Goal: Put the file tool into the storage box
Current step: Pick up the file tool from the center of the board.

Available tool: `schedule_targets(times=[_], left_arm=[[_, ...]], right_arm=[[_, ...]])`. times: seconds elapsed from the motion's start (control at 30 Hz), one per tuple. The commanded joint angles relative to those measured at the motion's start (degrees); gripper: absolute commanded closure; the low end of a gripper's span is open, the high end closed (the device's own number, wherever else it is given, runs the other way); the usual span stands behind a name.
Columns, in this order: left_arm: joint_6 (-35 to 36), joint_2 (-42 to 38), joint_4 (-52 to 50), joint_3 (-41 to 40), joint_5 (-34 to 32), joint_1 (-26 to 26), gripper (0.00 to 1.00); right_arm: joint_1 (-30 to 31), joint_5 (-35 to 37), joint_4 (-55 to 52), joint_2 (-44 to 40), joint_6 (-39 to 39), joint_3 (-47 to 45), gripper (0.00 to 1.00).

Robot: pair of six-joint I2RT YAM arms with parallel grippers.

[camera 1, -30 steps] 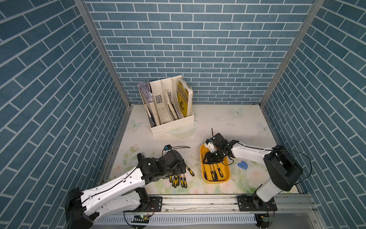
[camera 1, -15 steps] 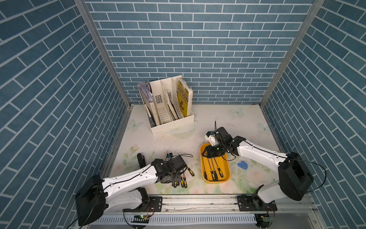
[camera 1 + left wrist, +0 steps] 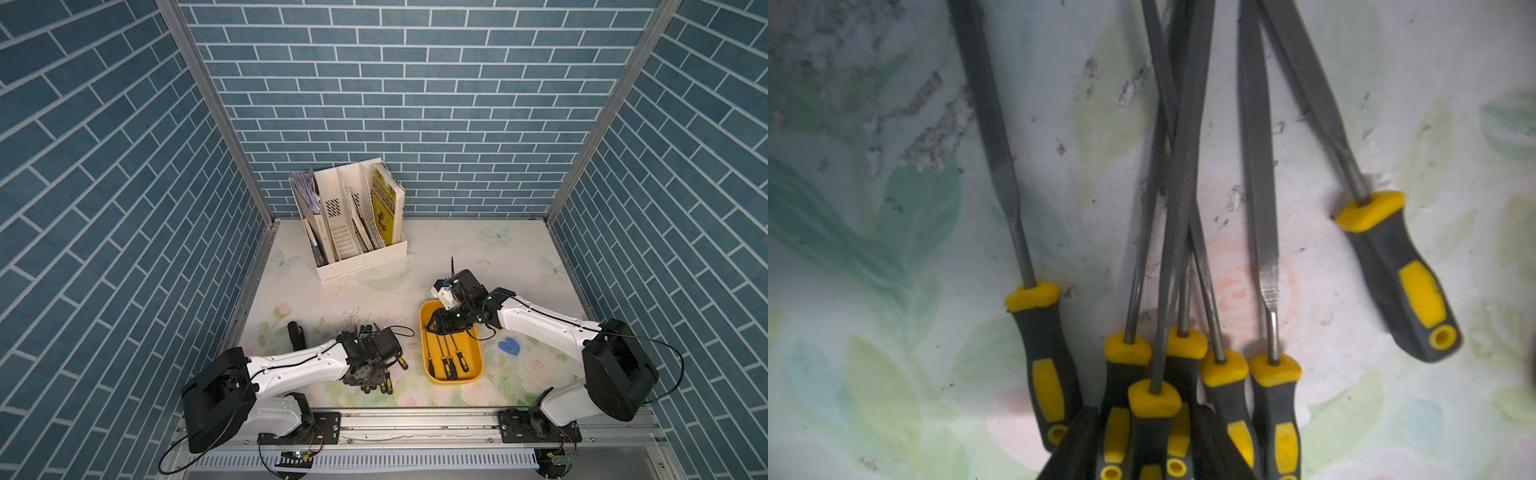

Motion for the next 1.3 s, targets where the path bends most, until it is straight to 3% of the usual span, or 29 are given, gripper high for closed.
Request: schedule_targets(times=[0.0, 0.13, 0.57, 0.9, 1.27], left_arm=[[1.2, 0.8, 0.2, 0.7, -0.7, -0.3, 0.65], [1.7, 1.2, -0.1, 1.0, -1.2, -0.2, 0.74], [4.2, -3.8, -5.0, 6.2, -1.8, -0.2, 0.81], [7.9, -10.2, 1.3, 11.9, 4.0, -0.5, 0.85], [7.7, -9.2, 4.6, 13.4, 5.2, -1.1, 0.87]], right_arm=[[-0.1, 0.5, -0.6, -1.3, -0.9, -0.3, 0.61], [-0.1, 0.7, -0.6, -1.3, -0.9, -0.1, 0.61], [-0.2, 0.7, -1.1, -1.8, -1.1, 1.5, 0.61], [0.3, -13.6, 16.4, -6.3, 6.7, -0.9, 0.48], [3.4, -13.8, 19.0, -2.0, 8.7, -1.7, 0.47]])
